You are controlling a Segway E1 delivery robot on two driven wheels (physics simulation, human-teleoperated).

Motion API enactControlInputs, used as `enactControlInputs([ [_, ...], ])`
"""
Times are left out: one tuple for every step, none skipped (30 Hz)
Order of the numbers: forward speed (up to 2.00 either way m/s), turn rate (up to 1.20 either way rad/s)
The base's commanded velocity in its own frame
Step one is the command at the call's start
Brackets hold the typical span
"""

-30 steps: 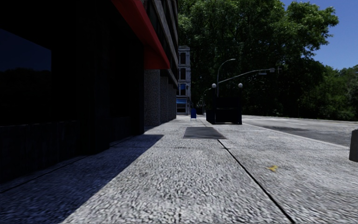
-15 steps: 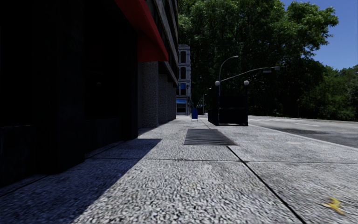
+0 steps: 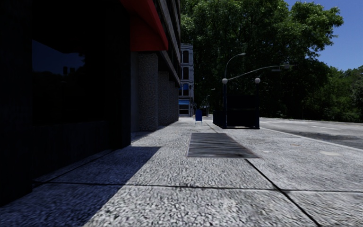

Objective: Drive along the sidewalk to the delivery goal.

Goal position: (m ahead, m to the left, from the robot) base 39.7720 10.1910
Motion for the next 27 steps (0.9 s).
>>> enactControlInputs([
  [2.0, 0.0],
  [2.0, 0.0],
  [2.0, 0.0],
  [2.0, 0.0],
  [2.0, 0.0],
  [2.0, 0.0],
  [2.0, 0.0],
  [2.0, 0.0],
  [2.0, 0.0],
  [2.0, 0.0],
  [2.0, 0.0],
  [2.0, 0.0],
  [2.0, 0.0],
  [2.0, 0.0],
  [2.0, 0.0],
  [2.0, 0.0],
  [2.0, 0.0],
  [2.0, 0.0],
  [2.0, 0.0],
  [2.0, 0.0],
  [2.0, 0.0],
  [2.0, 0.0],
  [2.0, 0.0],
  [2.0, 0.0],
  [2.0, 0.0],
  [2.0, 0.0],
  [2.0, 0.0],
])
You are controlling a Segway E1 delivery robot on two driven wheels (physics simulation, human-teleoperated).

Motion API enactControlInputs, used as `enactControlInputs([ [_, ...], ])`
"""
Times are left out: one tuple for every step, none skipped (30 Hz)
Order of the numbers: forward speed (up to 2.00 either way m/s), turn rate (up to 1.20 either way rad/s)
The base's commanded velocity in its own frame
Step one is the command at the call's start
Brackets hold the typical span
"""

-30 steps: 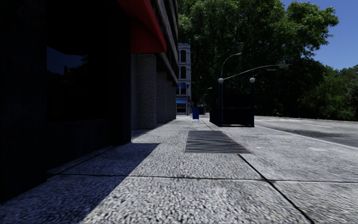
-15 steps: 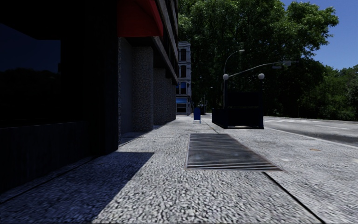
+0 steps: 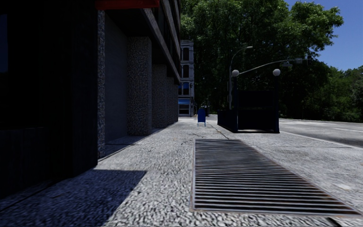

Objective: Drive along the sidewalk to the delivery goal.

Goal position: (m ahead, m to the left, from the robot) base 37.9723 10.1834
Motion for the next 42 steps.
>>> enactControlInputs([
  [2.0, 0.0],
  [2.0, 0.0],
  [2.0, 0.0],
  [2.0, 0.0],
  [2.0, 0.0],
  [2.0, 0.0],
  [2.0, 0.0],
  [2.0, 0.0],
  [2.0, 0.0],
  [2.0, 0.0],
  [2.0, 0.0],
  [2.0, 0.0],
  [2.0, 0.0],
  [2.0, 0.0],
  [2.0, 0.0],
  [2.0, 0.0],
  [2.0, 0.0],
  [2.0, 0.0],
  [2.0, 0.0],
  [2.0, 0.0],
  [2.0, 0.0],
  [2.0, 0.0],
  [2.0, 0.0],
  [2.0, 0.0],
  [2.0, 0.0],
  [2.0, 0.0],
  [2.0, 0.0],
  [2.0, 0.0],
  [2.0, 0.0],
  [2.0, 0.0],
  [2.0, 0.0],
  [2.0, 0.0],
  [2.0, 0.0],
  [2.0, 0.0],
  [2.0, 0.0],
  [2.0, 0.0],
  [2.0, 0.0],
  [2.0, 0.0],
  [2.0, 0.0],
  [2.0, 0.0],
  [2.0, 0.0],
  [2.0, 0.0],
])
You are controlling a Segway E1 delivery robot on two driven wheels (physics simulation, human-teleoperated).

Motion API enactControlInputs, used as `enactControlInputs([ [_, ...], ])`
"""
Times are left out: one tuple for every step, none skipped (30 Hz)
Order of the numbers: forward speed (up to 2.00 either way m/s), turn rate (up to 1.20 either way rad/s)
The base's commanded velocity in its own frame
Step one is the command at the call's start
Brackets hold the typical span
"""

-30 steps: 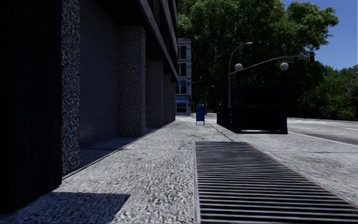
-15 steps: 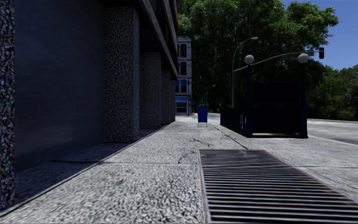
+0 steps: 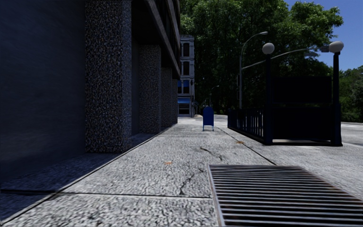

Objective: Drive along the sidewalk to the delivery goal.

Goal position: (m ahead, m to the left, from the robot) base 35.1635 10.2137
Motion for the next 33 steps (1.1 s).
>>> enactControlInputs([
  [2.0, 0.0],
  [2.0, 0.0],
  [2.0, 0.0],
  [2.0, 0.0],
  [2.0, 0.0],
  [2.0, 0.0],
  [2.0, 0.0],
  [2.0, 0.0],
  [2.0, 0.0],
  [2.0, 0.0],
  [2.0, 0.0],
  [2.0, 0.0],
  [2.0, 0.0],
  [2.0, 0.0],
  [2.0, 0.0],
  [2.0, 0.0],
  [2.0, 0.0],
  [2.0, 0.0],
  [2.0, 0.0],
  [2.0, 0.0],
  [2.0, 0.0],
  [2.0, 0.0],
  [2.0, 0.0],
  [2.0, 0.0],
  [2.0, 0.0],
  [2.0, 0.0],
  [2.0, 0.0],
  [2.0, 0.0],
  [2.0, 0.0],
  [2.0, 0.0],
  [2.0, 0.0],
  [2.0, 0.0],
  [2.0, 0.0],
])
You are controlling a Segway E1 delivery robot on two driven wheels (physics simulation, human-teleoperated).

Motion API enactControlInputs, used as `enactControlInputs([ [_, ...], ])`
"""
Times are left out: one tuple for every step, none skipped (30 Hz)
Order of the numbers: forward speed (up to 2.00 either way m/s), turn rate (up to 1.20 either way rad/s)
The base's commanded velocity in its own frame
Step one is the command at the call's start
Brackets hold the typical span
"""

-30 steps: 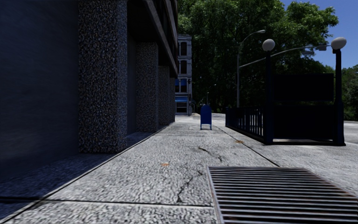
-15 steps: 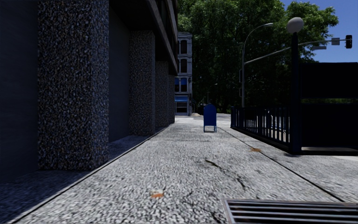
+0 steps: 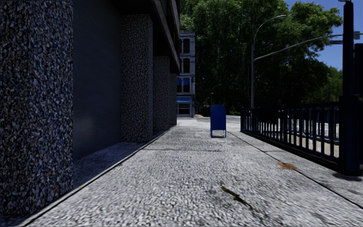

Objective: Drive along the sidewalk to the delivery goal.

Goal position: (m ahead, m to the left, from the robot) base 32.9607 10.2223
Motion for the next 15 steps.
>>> enactControlInputs([
  [2.0, 0.0],
  [2.0, 0.0],
  [2.0, 0.0],
  [2.0, 0.0],
  [2.0, 0.0],
  [2.0, 0.0],
  [2.0, -0.19],
  [2.0, -0.29],
  [2.0, -0.32],
  [2.0, -0.33],
  [2.0, -0.31],
  [2.0, -0.28],
  [2.0, -0.18],
  [2.0, -0.06],
  [2.0, 0.0],
])
